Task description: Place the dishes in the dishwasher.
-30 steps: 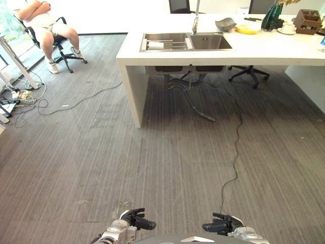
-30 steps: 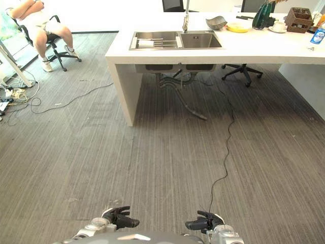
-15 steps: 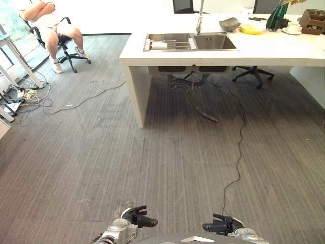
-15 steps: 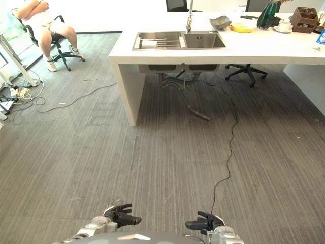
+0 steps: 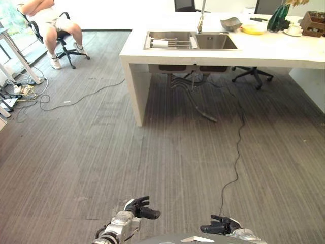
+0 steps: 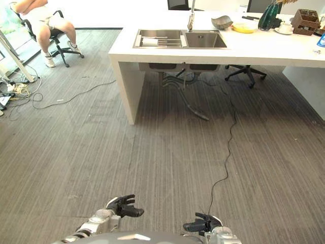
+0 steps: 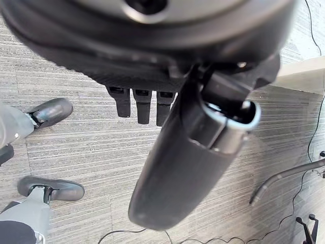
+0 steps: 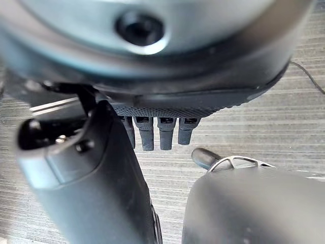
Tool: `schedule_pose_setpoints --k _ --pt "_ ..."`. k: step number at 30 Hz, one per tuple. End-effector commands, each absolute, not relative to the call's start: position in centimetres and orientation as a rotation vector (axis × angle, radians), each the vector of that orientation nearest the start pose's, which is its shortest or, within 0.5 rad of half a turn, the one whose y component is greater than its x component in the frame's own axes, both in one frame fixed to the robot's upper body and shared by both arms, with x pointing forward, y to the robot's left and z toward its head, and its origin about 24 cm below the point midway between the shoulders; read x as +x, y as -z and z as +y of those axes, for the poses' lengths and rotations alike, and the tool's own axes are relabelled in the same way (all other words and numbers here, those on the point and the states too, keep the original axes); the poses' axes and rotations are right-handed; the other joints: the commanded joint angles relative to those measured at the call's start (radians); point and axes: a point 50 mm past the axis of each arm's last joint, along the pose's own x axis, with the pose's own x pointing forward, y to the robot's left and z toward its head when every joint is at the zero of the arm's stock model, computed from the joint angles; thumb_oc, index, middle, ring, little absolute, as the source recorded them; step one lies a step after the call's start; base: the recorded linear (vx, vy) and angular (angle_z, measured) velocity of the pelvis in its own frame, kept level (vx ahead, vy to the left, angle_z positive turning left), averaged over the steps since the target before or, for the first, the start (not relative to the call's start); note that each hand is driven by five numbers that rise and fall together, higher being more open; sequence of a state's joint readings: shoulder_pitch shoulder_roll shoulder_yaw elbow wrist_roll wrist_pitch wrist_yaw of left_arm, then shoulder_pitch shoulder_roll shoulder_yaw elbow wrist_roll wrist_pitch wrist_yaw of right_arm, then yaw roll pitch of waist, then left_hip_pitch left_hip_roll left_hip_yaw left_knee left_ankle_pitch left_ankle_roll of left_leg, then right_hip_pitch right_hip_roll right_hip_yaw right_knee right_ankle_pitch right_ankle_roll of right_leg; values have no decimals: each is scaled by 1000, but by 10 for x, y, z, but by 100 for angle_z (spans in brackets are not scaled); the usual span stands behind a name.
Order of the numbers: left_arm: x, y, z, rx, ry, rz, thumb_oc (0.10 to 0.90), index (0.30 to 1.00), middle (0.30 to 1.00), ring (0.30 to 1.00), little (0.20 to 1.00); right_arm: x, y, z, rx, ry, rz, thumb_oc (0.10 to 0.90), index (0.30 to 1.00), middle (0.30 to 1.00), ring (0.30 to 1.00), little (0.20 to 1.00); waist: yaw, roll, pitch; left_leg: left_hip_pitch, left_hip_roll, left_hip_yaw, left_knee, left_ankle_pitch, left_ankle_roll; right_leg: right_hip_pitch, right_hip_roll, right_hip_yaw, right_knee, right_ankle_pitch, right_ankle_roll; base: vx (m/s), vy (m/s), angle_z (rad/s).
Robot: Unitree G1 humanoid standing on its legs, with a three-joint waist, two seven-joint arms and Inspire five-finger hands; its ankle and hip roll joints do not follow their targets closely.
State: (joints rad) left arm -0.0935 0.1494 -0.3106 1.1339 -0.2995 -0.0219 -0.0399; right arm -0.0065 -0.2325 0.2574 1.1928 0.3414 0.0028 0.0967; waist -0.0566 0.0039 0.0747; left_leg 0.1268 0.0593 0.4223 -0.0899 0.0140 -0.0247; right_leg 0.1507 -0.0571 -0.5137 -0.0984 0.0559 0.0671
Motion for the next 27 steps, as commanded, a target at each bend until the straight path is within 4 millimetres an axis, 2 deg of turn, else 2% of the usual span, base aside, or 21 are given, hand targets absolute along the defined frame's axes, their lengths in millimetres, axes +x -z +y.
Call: schedule_pose_setpoints --k 1,3,7,10,11,13,15,16,19,22,24,26,27 --pt "181 139 147 108 195 931 800 900 900 900 900 120 157 -220 -73 16 1167 800 900 900 900 900 18 7 0 4 25 14 3 -2 -54 14 -61 1 12 -80 71 8 37 0" --pt "200 129 148 97 161 858 800 900 900 900 900 129 152 -226 -55 52 1128 800 900 900 900 900 19 6 15 -12 14 8 4 -5 -48 -6 -73 2 22 -73 77 -54 68 0" --pt "216 120 143 70 147 817 800 900 900 900 900 152 143 -232 -44 85 1061 800 900 900 900 900 16 5 54 -52 1 6 11 -1 -35 -82 -108 14 92 -75 84 -136 73 1" --pt "217 121 142 41 128 834 800 900 900 900 900 159 141 -232 -47 73 1051 800 900 900 900 900 7 13 73 -18 -30 18 10 -25 -6 -89 -157 6 191 -92 95 -17 154 0" --pt "217 121 142 41 127 834 800 900 900 900 900 160 141 -232 -48 73 1051 800 900 900 900 900 6 12 75 -16 -32 19 10 -27 -5 -88 -159 7 197 -95 97 164 211 -1" --pt "219 117 142 -10 108 801 800 900 900 900 900 160 139 -232 -43 70 1030 800 900 900 900 900 -2 18 110 46 -74 6 4 -62 38 -125 -242 17 407 -107 112 190 247 -2" --pt "212 121 146 -28 85 831 800 900 900 900 900 161 140 -222 -13 52 1021 800 900 900 900 900 -9 9 130 90 -97 12 3 -102 58 -215 -310 13 604 -60 124 168 124 -5" --pt "212 121 147 -28 84 831 800 900 900 900 900 161 140 -222 -13 51 1021 800 900 900 900 900 -9 7 129 89 -99 13 3 -103 59 -218 -313 15 609 -62 125 187 -52 -7" --pt "215 119 149 -29 67 809 800 900 900 900 900 166 138 -215 5 37 992 800 900 900 900 900 -11 10 127 98 -91 21 3 -119 46 -270 -288 -22 508 -66 112 131 -112 -2" --pt "228 108 146 7 102 740 800 900 900 900 900 170 135 -219 8 49 957 800 900 900 900 900 -21 2 132 113 -99 11 8 -138 30 -304 -247 -52 265 6 123 234 -220 -4" --pt "233 104 149 24 106 713 800 900 900 900 900 163 136 -223 16 61 969 800 900 900 900 900 -33 -3 135 140 -110 1 24 -168 16 -336 -252 -29 143 56 146 286 -218 8" --pt "232 103 149 24 106 712 800 900 900 900 900 160 137 -223 21 63 978 800 900 900 900 900 -33 -3 135 149 -110 -1 29 -180 12 -342 -256 -27 112 75 154 312 -211 8" --pt "234 102 149 22 109 702 800 900 900 900 900 152 140 -228 24 79 1001 800 900 900 900 900 -33 -4 122 177 -122 -17 56 -226 13 -335 -265 -44 102 85 156 489 -320 10"
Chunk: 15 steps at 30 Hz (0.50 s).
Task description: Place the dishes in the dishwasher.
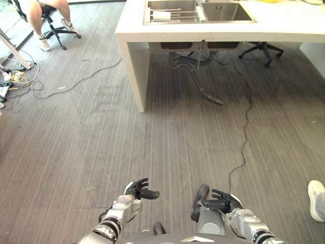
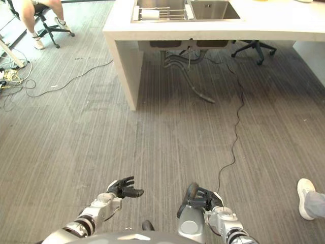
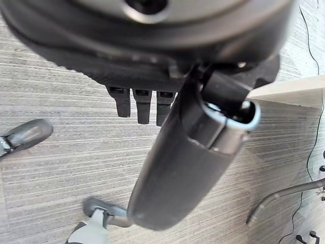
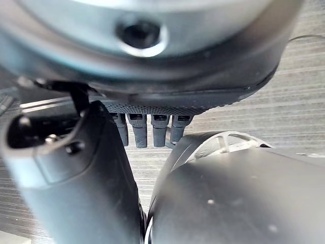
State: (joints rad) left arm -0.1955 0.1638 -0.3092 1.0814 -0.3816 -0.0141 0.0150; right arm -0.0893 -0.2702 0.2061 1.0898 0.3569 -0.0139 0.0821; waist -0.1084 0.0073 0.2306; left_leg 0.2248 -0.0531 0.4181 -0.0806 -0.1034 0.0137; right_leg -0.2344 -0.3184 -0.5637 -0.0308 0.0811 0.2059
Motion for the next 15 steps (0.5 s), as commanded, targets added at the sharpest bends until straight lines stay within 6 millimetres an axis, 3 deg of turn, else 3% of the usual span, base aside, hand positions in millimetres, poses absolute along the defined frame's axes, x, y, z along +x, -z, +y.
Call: schedule_pose_setpoints --k 1,2,3,5,6,8,9,10,12,14,15 --pt "234 102 148 14 110 701 800 900 900 900 900 147 142 -230 31 87 1016 800 900 900 900 900 19 -6 -38 80 -10 -25 67 -125 -24 61 -7 1 53 70 14 735 -518 19" --pt "239 98 144 -10 103 678 800 900 900 900 900 139 143 -240 17 112 1042 800 900 900 900 900 7 11 -44 75 4 -43 172 -152 -29 68 7 2 111 45 -6 432 -312 18" --pt "239 98 143 -11 103 677 800 900 900 900 900 140 142 -240 16 112 1041 800 900 900 900 900 6 14 -44 72 9 -45 181 -157 -31 67 7 0 116 41 -7 459 -370 45" --pt "240 96 138 -60 105 666 800 900 900 900 900 133 144 -249 10 140 1070 800 900 900 900 900 11 24 -35 25 53 -60 325 -115 -72 88 22 13 163 1 -36 294 -310 50" --pt "241 95 136 -80 106 658 800 900 900 900 900 130 144 -252 -6 145 1085 800 900 900 900 900 18 27 -35 -20 87 -66 443 -73 -118 112 43 9 164 -32 -60 397 -466 28" --pt "247 88 134 -104 114 619 800 900 900 900 900 125 145 -258 -32 150 1109 800 900 900 900 900 34 19 -30 -84 151 -75 655 63 -209 171 81 -3 157 -88 -107 368 -506 0" --pt "252 82 135 -116 108 591 800 900 900 900 900 123 145 -261 -39 155 1114 800 900 900 900 900 47 6 -17 -122 177 -63 752 134 -247 204 89 -5 150 -113 -126 291 -470 -21" --pt "258 76 135 -117 104 564 800 900 900 900 900 120 144 -264 -45 174 1121 800 900 900 900 900 52 -12 -6 -159 210 -17 846 168 -268 236 94 -16 141 -131 -144 311 -446 -22" --pt "265 67 134 -138 108 522 800 900 900 900 900 119 144 -268 -56 184 1131 800 900 900 900 900 66 -18 3 -200 237 -5 883 155 -262 265 114 -14 126 -154 -165 269 -282 -18" --pt "275 48 133 -194 114 428 800 900 900 900 900 113 145 -270 -74 173 1154 800 900 900 900 900 111 -6 -1 -322 145 -56 731 99 -216 327 164 -3 65 -162 -162 418 -201 -4" --pt "277 42 134 -207 113 395 800 900 900 900 900 114 144 -271 -77 169 1148 800 900 900 900 900 120 -2 -7 -345 139 -66 653 86 -199 344 175 6 40 -161 -151 395 -115 -12"
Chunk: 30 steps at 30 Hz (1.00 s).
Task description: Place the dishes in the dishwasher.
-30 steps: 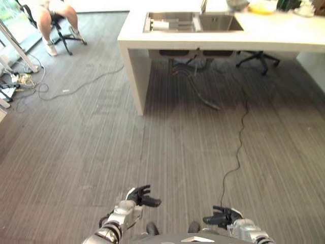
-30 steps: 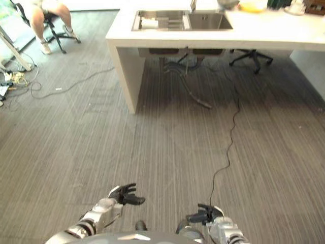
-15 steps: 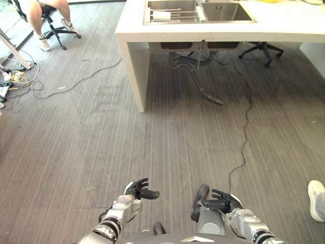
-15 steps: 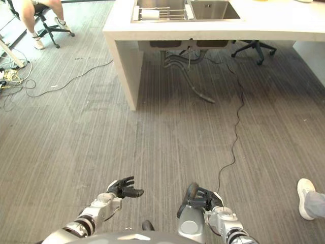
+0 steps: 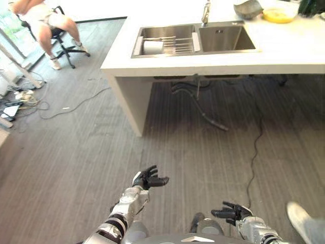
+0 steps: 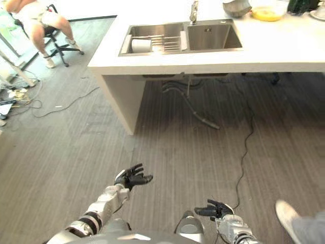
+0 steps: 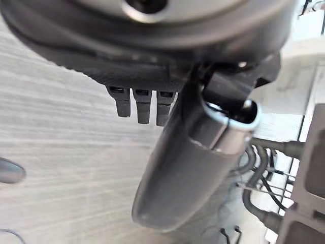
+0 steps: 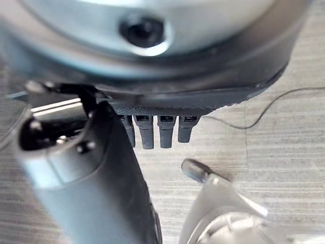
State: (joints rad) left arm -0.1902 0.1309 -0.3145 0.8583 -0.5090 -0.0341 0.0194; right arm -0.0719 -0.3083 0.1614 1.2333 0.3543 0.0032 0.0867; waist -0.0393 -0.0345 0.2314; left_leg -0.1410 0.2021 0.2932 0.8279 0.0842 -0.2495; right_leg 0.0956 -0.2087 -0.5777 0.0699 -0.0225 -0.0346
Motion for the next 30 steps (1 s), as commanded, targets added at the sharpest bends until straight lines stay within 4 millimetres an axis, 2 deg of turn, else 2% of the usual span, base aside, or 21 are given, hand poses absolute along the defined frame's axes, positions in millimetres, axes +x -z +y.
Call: schedule_pose_setpoints --k 1,3,5,6,7,8,9,10,11,13,14,16,17,18,19,20,21,22,24,26,30 --pt "279 36 139 -223 99 360 800 900 900 900 900 115 143 -272 -76 171 1134 800 900 900 900 900 60 46 -16 12 -89 76 -419 -108 92 33 79 22 -85 -62 107 408 -75 -20" --pt "282 19 148 -236 90 282 800 900 900 900 900 117 142 -272 -82 167 1118 800 900 900 900 900 92 54 -16 19 -72 73 -740 -9 104 74 97 45 -110 -72 128 439 -42 -59" --pt "288 1 157 -246 78 201 800 900 900 900 900 118 140 -277 -88 187 1111 800 900 900 900 900 107 49 2 -1 -27 60 -899 39 95 93 97 51 -111 -91 142 465 -59 -73" --pt "291 -13 166 -261 70 139 800 900 900 900 900 114 142 -277 -87 184 1136 800 900 900 900 900 109 66 -2 8 -8 71 -908 52 92 121 117 61 -90 -120 150 415 -36 -55" --pt "290 -13 166 -261 69 140 800 900 900 900 900 114 143 -277 -87 183 1137 800 900 900 900 900 109 67 -2 9 -8 72 -908 51 91 122 117 62 -89 -121 149 780 -17 -52" --pt "291 -32 173 -264 61 50 800 900 900 900 900 104 147 -272 -71 180 1168 800 900 900 900 900 129 88 -28 44 -39 43 -907 75 102 157 119 77 -34 -166 155 463 2 -36" --pt "290 -32 173 -263 61 52 800 900 900 900 900 104 147 -271 -70 179 1169 800 900 900 900 900 130 86 -28 46 -41 44 -907 74 102 157 116 78 -29 -169 156 671 18 -40" --pt "292 -43 177 -241 54 4 800 900 900 900 900 92 152 -266 -40 186 1203 800 900 900 900 900 144 82 -43 68 -70 48 -905 75 116 168 89 77 37 -193 168 408 65 -33" --pt "292 -55 179 -232 55 -52 800 900 900 900 900 83 155 -264 -23 202 1232 800 900 900 900 900 154 75 -56 89 -103 59 -903 58 140 164 40 63 131 -172 196 579 123 -30" --pt "292 -75 181 -207 58 -145 800 900 900 900 900 57 161 -263 34 229 1309 800 900 900 900 900 149 63 -59 143 -181 63 -895 7 206 108 -96 56 396 -31 264 510 194 1" --pt "293 -87 183 -191 53 -197 800 900 900 900 900 52 161 -265 40 241 1321 800 900 900 900 900 137 55 -53 154 -219 57 -877 -28 243 67 -141 84 539 49 281 430 189 17" --pt "291 -111 188 -153 42 -305 800 900 900 900 900 50 159 -269 50 266 1314 800 900 900 900 900 122 56 -44 177 -251 56 -836 -92 291 -15 -211 136 741 93 284 349 106 26" --pt "289 -129 190 -122 46 -390 800 900 900 900 900 53 158 -271 54 277 1298 800 900 900 900 900 117 66 -40 197 -260 52 -824 -121 304 -55 -235 142 773 83 277 214 33 30" --pt "289 -129 190 -122 46 -390 800 900 900 900 900 53 158 -271 54 276 1298 800 900 900 900 900 118 65 -40 197 -261 53 -823 -122 304 -56 -236 144 775 82 277 293 -24 24" --pt "281 -162 192 -73 61 -549 800 900 900 900 900 54 157 -274 80 302 1275 800 900 900 900 900 104 88 -41 232 -256 57 -824 -150 292 -94 -281 101 681 43 273 257 -58 21" --pt "277 -178 191 -49 75 -630 800 900 900 900 900 54 156 -276 101 322 1264 800 900 900 900 900 99 100 -42 253 -255 58 -832 -158 284 -117 -292 80 619 12 262 339 -162 18" --pt "271 -192 192 -29 80 -706 800 900 900 900 900 52 156 -276 121 324 1263 800 900 900 900 900 100 110 -50 258 -246 56 -836 -159 265 -98 -277 33 500 -27 241 283 -369 21" --pt "263 -211 191 -7 93 -810 800 900 900 900 900 51 156 -276 116 317 1268 800 900 900 900 900 92 110 -63 259 -239 45 -838 -162 232 -110 -239 31 249 -17 248 209 -354 22" --pt "262 -217 189 -10 98 -844 800 900 900 900 900 50 156 -276 108 309 1276 800 900 900 900 900 85 119 -74 253 -221 36 -830 -164 213 -96 -195 54 112 30 259 149 -286 30" --pt "261 -227 185 -39 120 -899 800 900 900 900 900 40 160 -270 115 295 1317 800 900 900 900 900 83 103 -91 253 -220 49 -798 -167 200 -50 -178 68 -19 96 268 173 -314 89" --pt "263 -229 172 -83 196 -902 800 900 900 900 900 36 161 -267 117 274 1331 800 900 900 900 900 76 104 -116 246 -188 25 -786 -140 170 30 -126 27 -100 88 257 124 -272 66"
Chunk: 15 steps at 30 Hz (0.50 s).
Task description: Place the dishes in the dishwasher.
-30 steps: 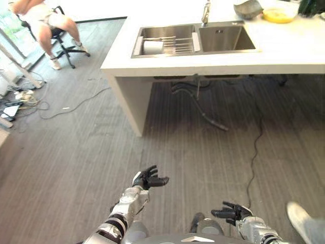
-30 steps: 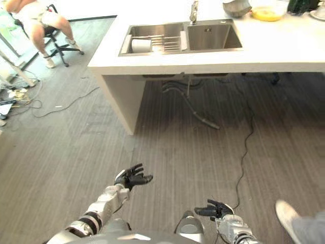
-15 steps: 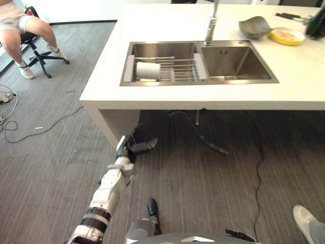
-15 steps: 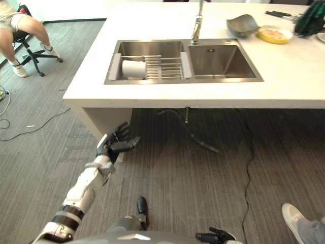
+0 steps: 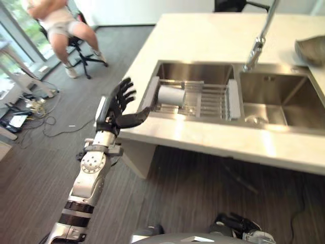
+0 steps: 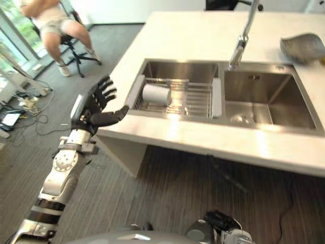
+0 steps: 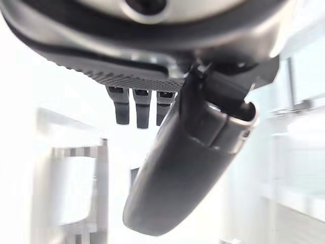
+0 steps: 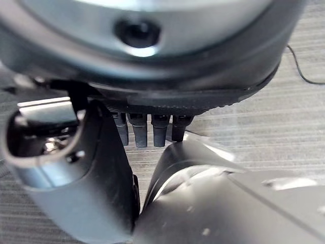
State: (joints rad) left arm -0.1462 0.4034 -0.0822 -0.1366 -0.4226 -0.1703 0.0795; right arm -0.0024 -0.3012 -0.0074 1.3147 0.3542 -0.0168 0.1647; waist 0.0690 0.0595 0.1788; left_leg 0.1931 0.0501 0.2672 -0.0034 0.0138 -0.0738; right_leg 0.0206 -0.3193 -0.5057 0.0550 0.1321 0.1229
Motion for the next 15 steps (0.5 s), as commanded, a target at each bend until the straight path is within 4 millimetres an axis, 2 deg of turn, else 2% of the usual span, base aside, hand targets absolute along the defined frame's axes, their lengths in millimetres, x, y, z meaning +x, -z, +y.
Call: schedule_pose_setpoints --k 1,2,3,5,9,10,11,15 --pt "266 -227 168 -92 216 -886 800 900 900 900 900 36 161 -268 100 257 1333 800 900 900 900 900 -36 9 -69 -83 -25 50 39 -60 -13 122 0 -52 -101 -73 94 80 -255 8" --pt "269 -223 163 -114 256 -856 800 900 900 900 900 40 160 -269 81 248 1325 800 900 900 900 900 -44 10 -74 -73 -6 48 24 -40 -29 147 30 -59 -130 -83 81 79 -253 0" --pt "269 -223 163 -114 257 -856 800 900 900 900 900 40 160 -269 81 248 1325 800 900 900 900 900 -45 10 -74 -72 -5 48 23 -40 -29 148 31 -60 -130 -84 81 63 -234 -6" --pt "276 -218 160 -133 273 -809 800 900 900 900 900 49 158 -272 71 255 1292 800 900 900 900 900 -58 16 -81 -67 27 53 4 -14 -48 150 66 -59 -142 -109 64 33 -188 -25" --pt "284 -206 160 -164 274 -739 800 900 900 900 900 59 156 -272 68 253 1259 800 900 900 900 900 -72 24 -85 -64 44 67 -3 -7 -58 141 88 -47 -142 -132 59 19 -121 -23" --pt "290 -196 158 -214 278 -679 800 900 900 900 900 58 158 -268 70 241 1267 800 900 900 900 900 -81 25 -81 -64 48 73 2 -5 -60 139 97 -38 -142 -134 52 14 -95 -18" --pt "291 -196 158 -215 278 -679 800 900 900 900 900 58 158 -268 70 241 1267 800 900 900 900 900 -80 25 -80 -64 48 73 3 -5 -60 139 97 -38 -142 -134 52 12 -75 -29" --pt "304 -174 151 -119 299 -561 800 900 900 900 900 48 162 -259 85 214 1310 800 900 900 900 900 -102 26 -82 -58 56 90 10 -5 -63 137 112 -24 -142 -143 41 33 -44 -10"
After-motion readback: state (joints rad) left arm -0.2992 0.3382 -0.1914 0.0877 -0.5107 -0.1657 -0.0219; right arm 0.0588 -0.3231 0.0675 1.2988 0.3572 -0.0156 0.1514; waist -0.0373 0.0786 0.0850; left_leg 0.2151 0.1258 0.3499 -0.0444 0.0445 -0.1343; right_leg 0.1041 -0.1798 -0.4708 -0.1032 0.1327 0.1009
